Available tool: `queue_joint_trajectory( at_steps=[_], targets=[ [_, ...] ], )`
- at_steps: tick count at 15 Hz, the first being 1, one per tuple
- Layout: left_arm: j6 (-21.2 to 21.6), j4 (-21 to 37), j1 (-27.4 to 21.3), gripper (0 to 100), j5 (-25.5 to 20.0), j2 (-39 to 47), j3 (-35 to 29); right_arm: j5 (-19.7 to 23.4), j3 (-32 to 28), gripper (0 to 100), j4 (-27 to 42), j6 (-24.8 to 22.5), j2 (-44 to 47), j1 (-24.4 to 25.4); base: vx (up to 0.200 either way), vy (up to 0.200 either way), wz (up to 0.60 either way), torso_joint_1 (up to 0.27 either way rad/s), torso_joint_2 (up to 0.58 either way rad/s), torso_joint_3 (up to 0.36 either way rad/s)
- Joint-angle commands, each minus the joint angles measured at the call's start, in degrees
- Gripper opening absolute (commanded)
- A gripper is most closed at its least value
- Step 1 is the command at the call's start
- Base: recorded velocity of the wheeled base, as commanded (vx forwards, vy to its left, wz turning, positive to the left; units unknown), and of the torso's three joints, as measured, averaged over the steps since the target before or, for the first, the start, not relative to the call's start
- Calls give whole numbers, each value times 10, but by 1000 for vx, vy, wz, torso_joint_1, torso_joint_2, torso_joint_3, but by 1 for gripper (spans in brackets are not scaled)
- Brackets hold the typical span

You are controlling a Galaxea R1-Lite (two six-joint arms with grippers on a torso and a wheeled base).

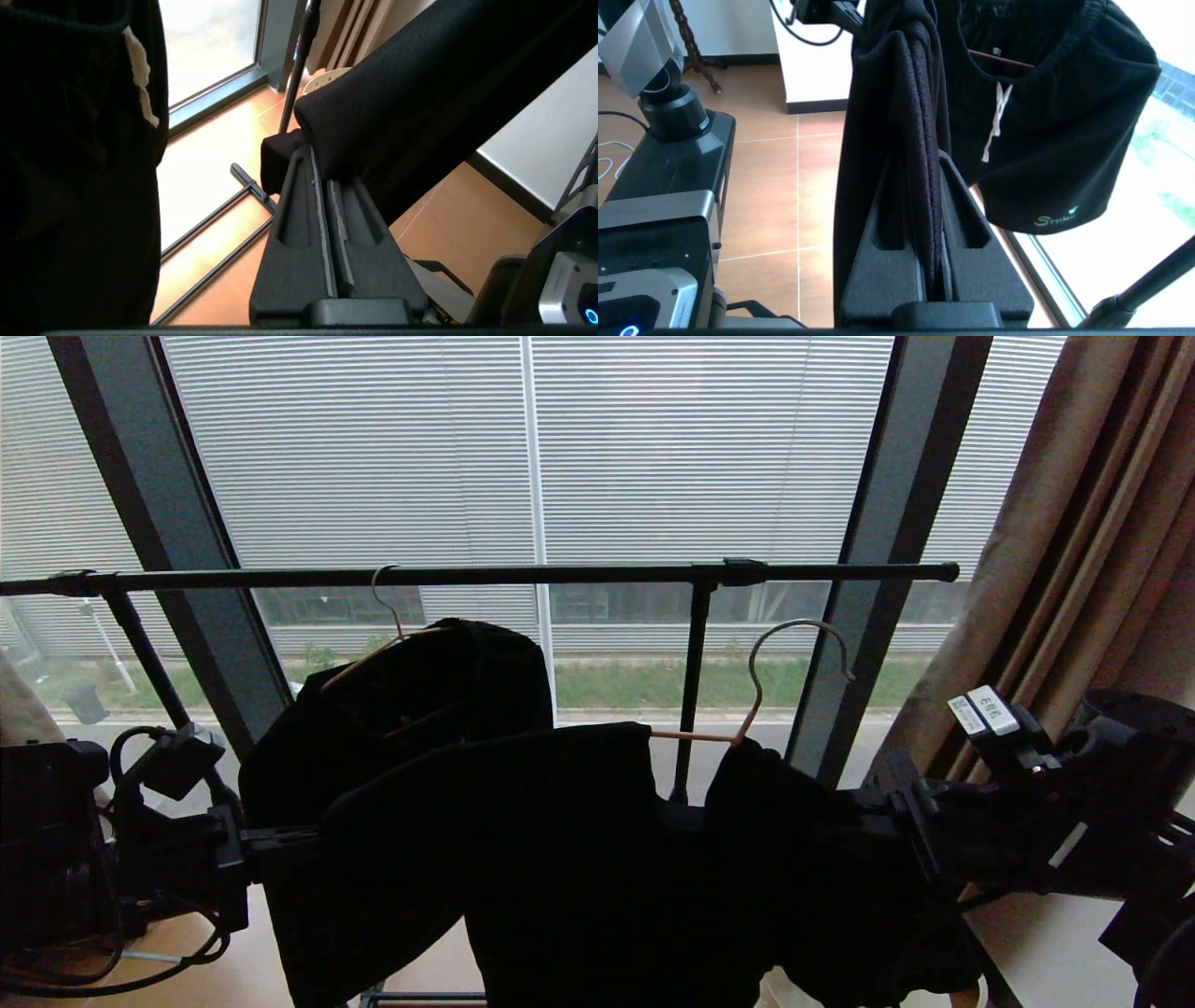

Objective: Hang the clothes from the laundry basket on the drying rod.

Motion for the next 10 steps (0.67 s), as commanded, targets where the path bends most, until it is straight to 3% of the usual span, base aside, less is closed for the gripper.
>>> queue_joint_trajectory(
  at_steps=[1, 10],
  targets=[
    [0, 0, 8, 0, -3, 0, 1, 0, 0, 0, -1, 0, 1, -2, 0, 0, 0, 0, 0, 0],
    [1, 0, 16, 0, -9, 2, 9, 0, 2, 0, -20, 7, 5, -7, 0, 0, 0, 0, 0, 0]
  ],
)
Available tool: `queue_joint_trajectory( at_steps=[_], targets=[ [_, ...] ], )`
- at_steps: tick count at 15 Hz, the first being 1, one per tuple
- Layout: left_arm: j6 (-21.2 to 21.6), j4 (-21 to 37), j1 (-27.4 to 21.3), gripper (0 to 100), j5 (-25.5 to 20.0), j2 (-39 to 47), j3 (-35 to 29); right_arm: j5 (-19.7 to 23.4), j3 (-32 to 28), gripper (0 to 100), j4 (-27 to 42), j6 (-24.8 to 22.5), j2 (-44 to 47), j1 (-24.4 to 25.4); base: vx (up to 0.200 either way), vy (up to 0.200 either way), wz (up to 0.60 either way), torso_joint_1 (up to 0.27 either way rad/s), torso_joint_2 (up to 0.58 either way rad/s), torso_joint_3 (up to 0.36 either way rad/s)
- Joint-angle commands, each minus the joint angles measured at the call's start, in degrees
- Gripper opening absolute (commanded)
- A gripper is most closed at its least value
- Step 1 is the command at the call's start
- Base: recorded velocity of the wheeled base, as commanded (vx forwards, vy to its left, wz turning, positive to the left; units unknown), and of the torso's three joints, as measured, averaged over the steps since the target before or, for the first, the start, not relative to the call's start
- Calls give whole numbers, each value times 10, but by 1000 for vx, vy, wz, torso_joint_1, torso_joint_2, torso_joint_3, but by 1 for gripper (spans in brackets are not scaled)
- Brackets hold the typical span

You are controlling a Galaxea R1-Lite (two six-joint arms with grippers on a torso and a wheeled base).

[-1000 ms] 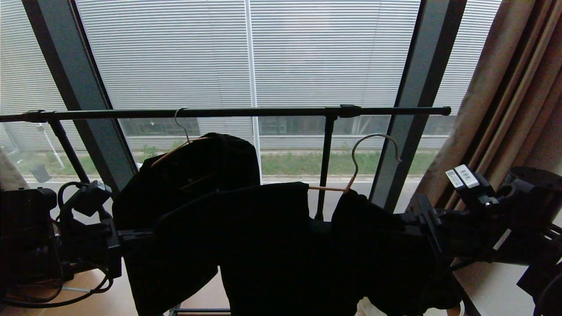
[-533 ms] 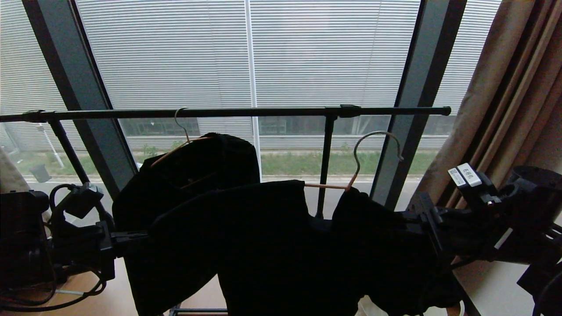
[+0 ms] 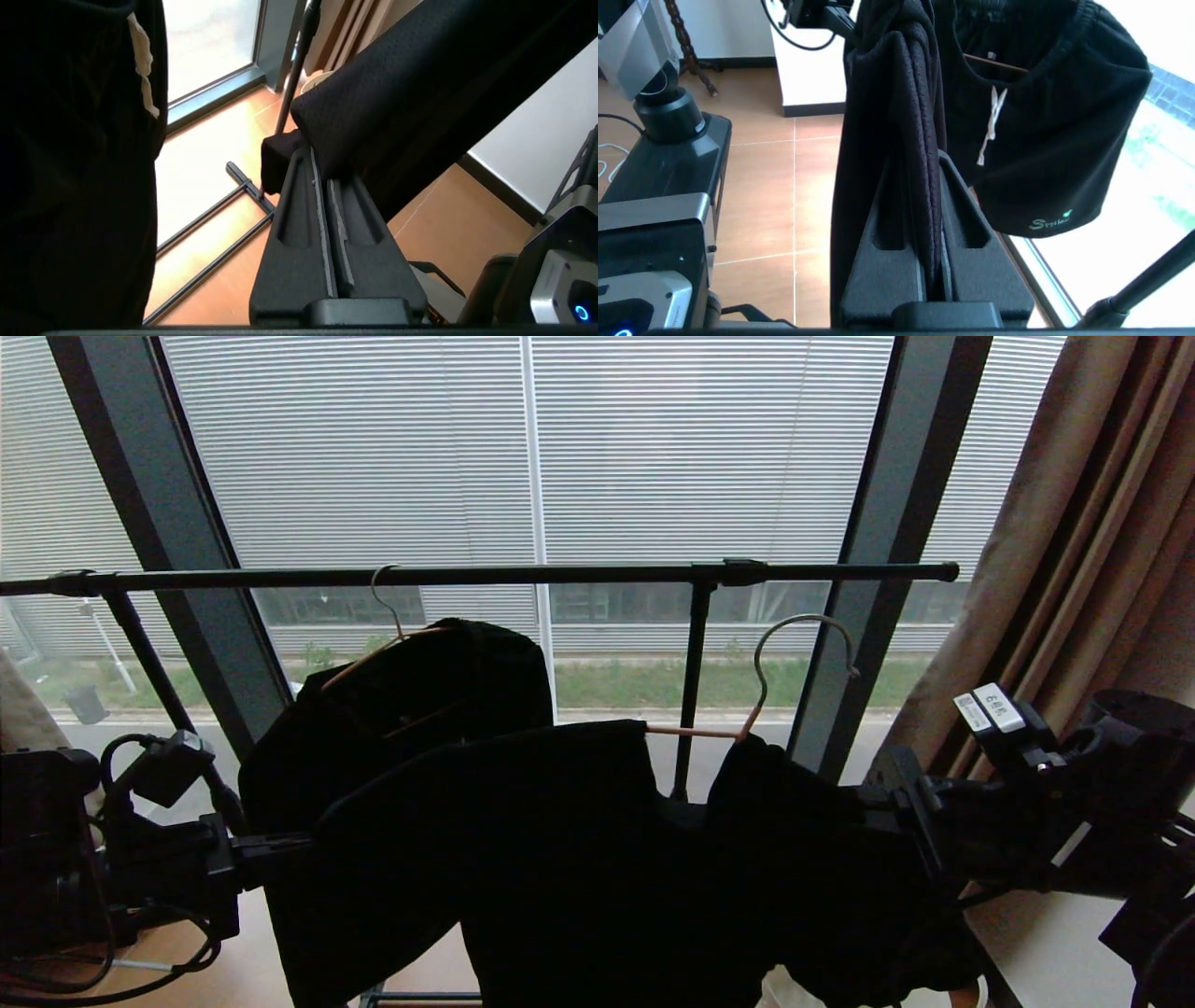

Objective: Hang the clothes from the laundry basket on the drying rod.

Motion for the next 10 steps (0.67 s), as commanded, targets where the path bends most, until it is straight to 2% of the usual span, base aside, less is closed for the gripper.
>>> queue_joint_trajectory(
  at_steps=[1, 6, 10],
  targets=[
    [0, 0, 1, 0, 0, 1, -1, 0, -1, 0, -1, 0, 2, -3, 0, 0, 0, 0, 0, 0],
    [-1, 0, 0, 0, -1, 1, -2, 0, -2, 0, -1, 0, 2, -12, 0, 0, 0, 0, 0, 0],
    [-2, -23, -14, 0, -1, 1, 0, 0, -2, 0, 0, 0, 3, -12, 0, 0, 0, 0, 0, 0]
  ],
)
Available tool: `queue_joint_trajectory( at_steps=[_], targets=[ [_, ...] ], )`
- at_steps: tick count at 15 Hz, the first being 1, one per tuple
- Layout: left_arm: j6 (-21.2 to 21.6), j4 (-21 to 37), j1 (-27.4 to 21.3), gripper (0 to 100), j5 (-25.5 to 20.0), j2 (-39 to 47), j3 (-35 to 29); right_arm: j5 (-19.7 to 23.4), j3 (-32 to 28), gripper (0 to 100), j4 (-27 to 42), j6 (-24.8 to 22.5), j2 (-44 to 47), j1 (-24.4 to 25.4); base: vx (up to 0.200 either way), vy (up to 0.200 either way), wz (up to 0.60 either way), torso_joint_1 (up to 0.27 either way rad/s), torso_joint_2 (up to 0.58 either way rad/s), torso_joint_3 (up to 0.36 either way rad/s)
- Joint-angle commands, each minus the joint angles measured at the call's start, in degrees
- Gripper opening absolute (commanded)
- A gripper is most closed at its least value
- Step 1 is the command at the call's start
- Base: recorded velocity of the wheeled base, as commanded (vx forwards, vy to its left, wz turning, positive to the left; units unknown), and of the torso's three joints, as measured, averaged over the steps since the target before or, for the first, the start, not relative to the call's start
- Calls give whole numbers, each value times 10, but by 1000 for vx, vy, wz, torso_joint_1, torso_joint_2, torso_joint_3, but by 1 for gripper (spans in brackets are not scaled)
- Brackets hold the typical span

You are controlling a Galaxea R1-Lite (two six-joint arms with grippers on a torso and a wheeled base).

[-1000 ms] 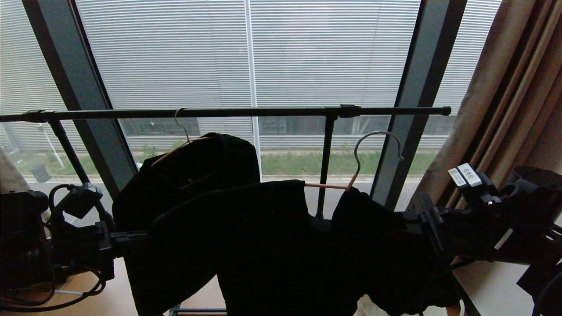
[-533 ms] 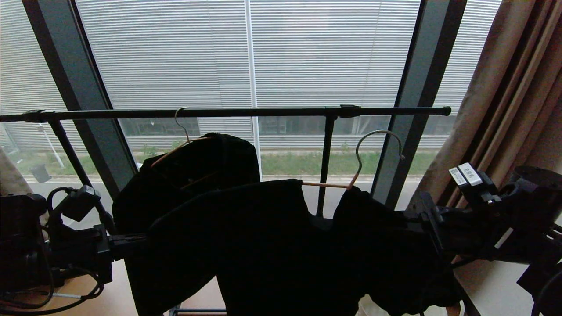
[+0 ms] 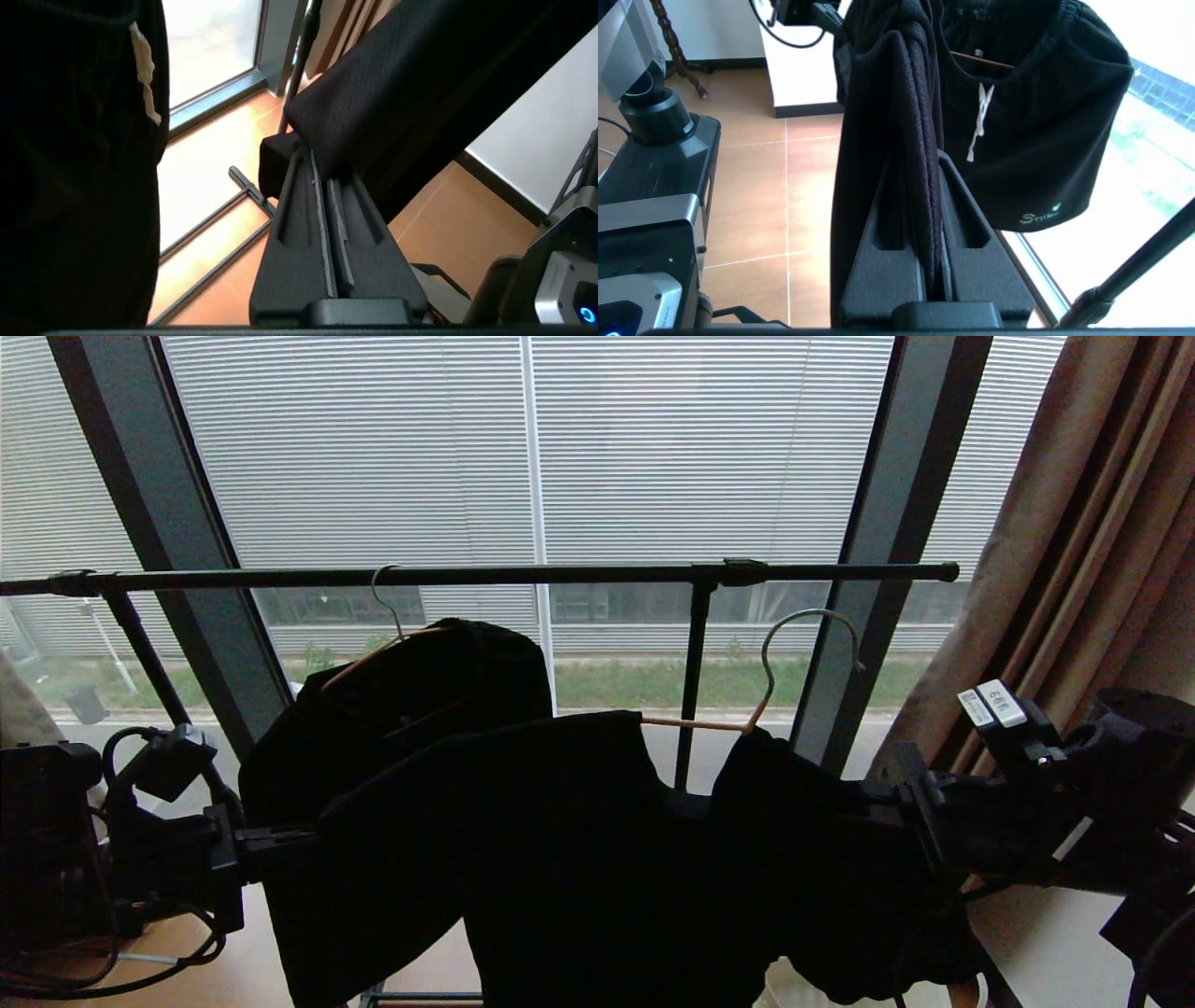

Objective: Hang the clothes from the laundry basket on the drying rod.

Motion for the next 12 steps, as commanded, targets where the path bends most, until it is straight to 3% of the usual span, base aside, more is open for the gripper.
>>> queue_joint_trajectory(
  at_steps=[1, 3, 4, 12],
  targets=[
    [1, -1, -9, 0, 0, 0, 3, 0, 0, 0, 0, 0, 1, 0, 0, 0, 0, 0, 0, 0],
    [4, -5, -21, 0, 1, -5, 3, 0, 0, 0, 0, -1, 3, 0, 0, 0, 0, 0, 0, 0],
    [3, -15, -23, 100, 0, -5, 5, 0, 0, 0, 0, 0, 3, 0, 0, 0, 0, 0, 0, 0],
    [-18, -29, -36, 100, 2, -43, 6, -1, -2, 0, 0, 0, 5, 2, 0, 0, 0, 0, 0, 0]
  ],
)
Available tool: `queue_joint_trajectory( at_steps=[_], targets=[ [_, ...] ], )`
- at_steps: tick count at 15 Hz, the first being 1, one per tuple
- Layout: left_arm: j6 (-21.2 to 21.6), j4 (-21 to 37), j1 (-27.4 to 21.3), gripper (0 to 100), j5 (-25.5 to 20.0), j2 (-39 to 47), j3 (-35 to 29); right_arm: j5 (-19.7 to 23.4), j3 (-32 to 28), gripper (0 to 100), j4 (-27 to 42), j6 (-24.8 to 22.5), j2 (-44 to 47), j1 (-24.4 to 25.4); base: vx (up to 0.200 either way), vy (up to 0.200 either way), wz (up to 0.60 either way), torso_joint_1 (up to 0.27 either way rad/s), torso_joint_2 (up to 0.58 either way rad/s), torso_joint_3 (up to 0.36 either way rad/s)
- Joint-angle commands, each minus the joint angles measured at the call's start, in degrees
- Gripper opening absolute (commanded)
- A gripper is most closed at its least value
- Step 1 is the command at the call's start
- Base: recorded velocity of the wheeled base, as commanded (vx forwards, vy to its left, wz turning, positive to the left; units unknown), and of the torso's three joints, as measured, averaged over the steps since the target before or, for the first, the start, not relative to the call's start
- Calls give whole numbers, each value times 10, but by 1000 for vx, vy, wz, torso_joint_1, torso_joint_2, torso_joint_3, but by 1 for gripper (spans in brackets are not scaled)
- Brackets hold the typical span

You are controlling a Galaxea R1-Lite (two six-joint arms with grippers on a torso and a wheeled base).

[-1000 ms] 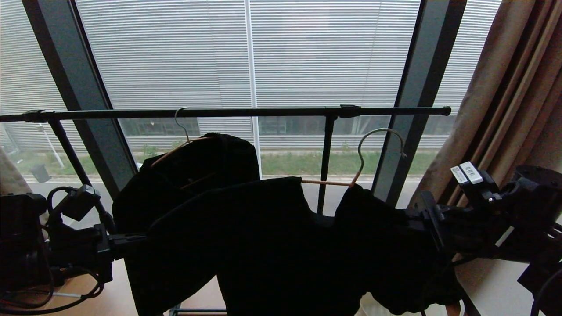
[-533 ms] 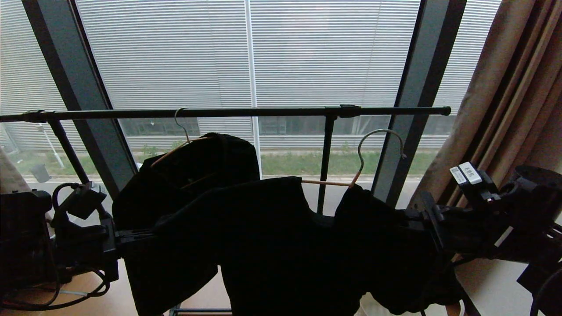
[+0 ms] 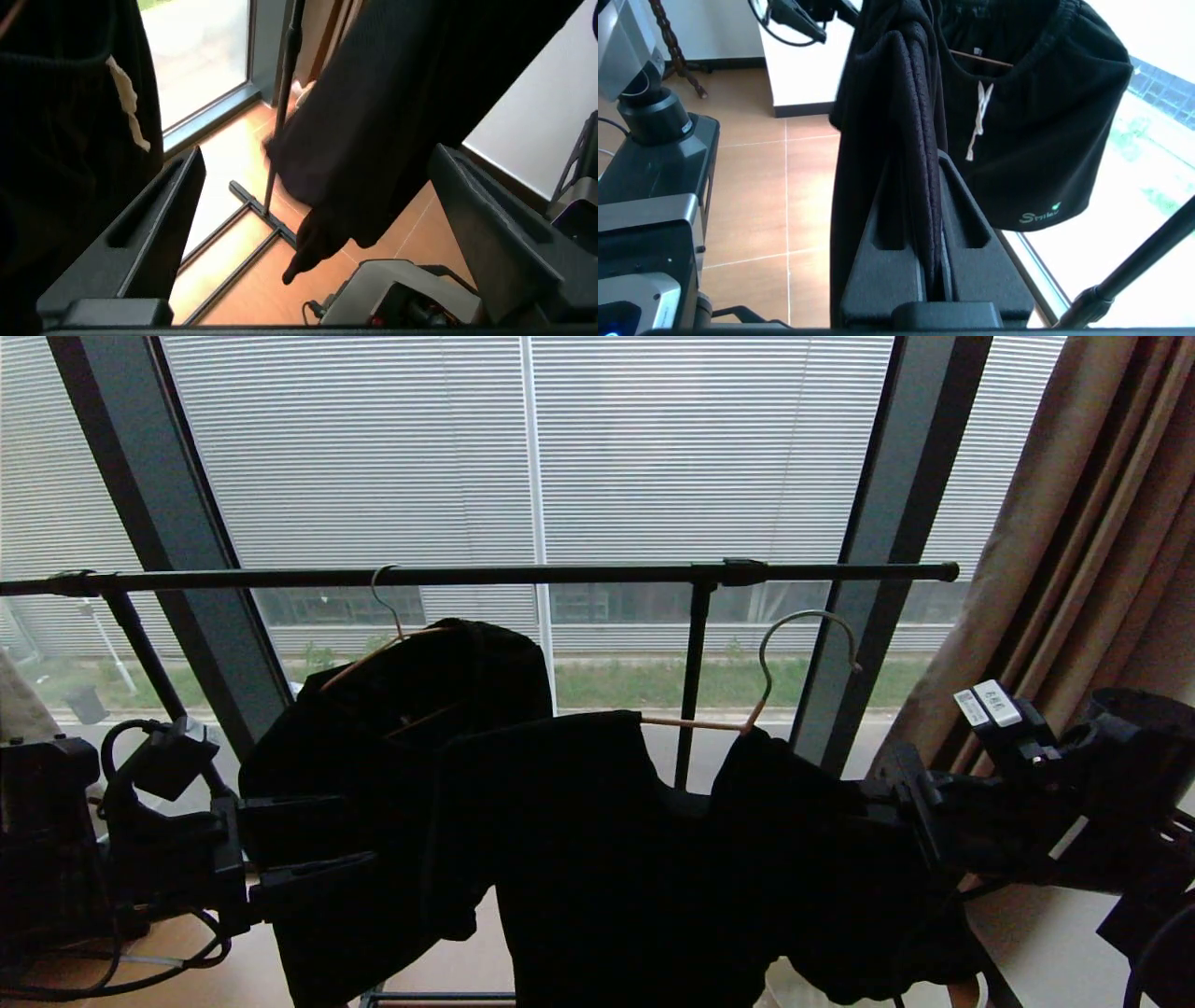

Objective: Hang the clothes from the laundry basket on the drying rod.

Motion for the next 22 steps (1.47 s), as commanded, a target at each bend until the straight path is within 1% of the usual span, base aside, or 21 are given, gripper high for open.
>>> queue_joint_trajectory(
  at_steps=[1, 2, 3, 4, 5, 6, 7, 8, 10, 12, 14, 15, 16, 17, 19, 22],
  targets=[
    [-42, 2, -35, 100, 8, -41, -29, 0, 0, 0, -1, -1, 4, 3, 0, 0, 0, 0, 0, 0],
    [-62, 5, -50, 100, 21, -47, -43, 0, 0, 0, -1, -1, 6, 3, 0, 0, 0, 0, 0, 0],
    [-88, 7, -79, 100, 53, -55, -66, -1, 0, 0, -1, -1, 8, 3, 0, 0, 0, 0, 0, 0],
    [-110, 24, -123, 100, 104, -56, -109, -1, 0, 0, -1, -1, 8, 4, 0, 0, 0, 0, 0, 0],
    [-109, 73, -151, 100, 114, -57, -152, -1, 0, 0, -1, -2, 8, 5, 0, 0, 0, 0, 0, 0],
    [-109, 130, -170, 100, 116, -58, -197, -1, 1, 0, -1, -2, 8, 5, 0, 0, 0, 0, 0, 0],
    [-108, 171, -180, 100, 117, -60, -225, -1, 1, 0, -1, -2, 9, 6, 0, 0, 0, 0, 0, 0],
    [-96, 257, -201, 100, 120, -62, -292, -1, 1, 0, -1, -2, 11, 9, 0, 0, 0, 0, 0, 0],
    [-61, 309, -229, 100, 130, -57, -337, -2, 2, 0, -1, -3, 12, 16, 0, 0, 0, 0, 0, 0],
    [-43, 346, -260, 100, 140, -42, -372, -2, 4, 0, -1, -4, 13, 19, 0, 0, 0, 0, 0, 0],
    [-11, 366, -286, 100, 142, -25, -389, -1, 4, 0, -1, -4, 15, 22, 0, 0, 0, 0, 0, 0],
    [17, 369, -297, 100, 150, -13, -390, -1, 5, 0, -1, -4, 15, 24, 0, 0, 0, 0, 0, 0],
    [41, 369, -306, 100, 169, -1, -389, -2, 6, 0, -1, -4, 15, 31, 0, 0, 0, 0, 0, 0],
    [55, 369, -314, 100, 186, 7, -387, -2, 6, 0, -1, -5, 15, 33, 0, 0, 0, 0, 0, 0],
    [59, 369, -330, 100, 188, 19, -388, -2, 9, 0, -1, -5, 15, 39, 0, 0, 0, 0, 0, 0],
    [83, 369, -346, 100, 188, 34, -384, -1, 11, 0, -1, -5, 11, 43, 0, 0, 0, 0, 0, 0]
  ],
)
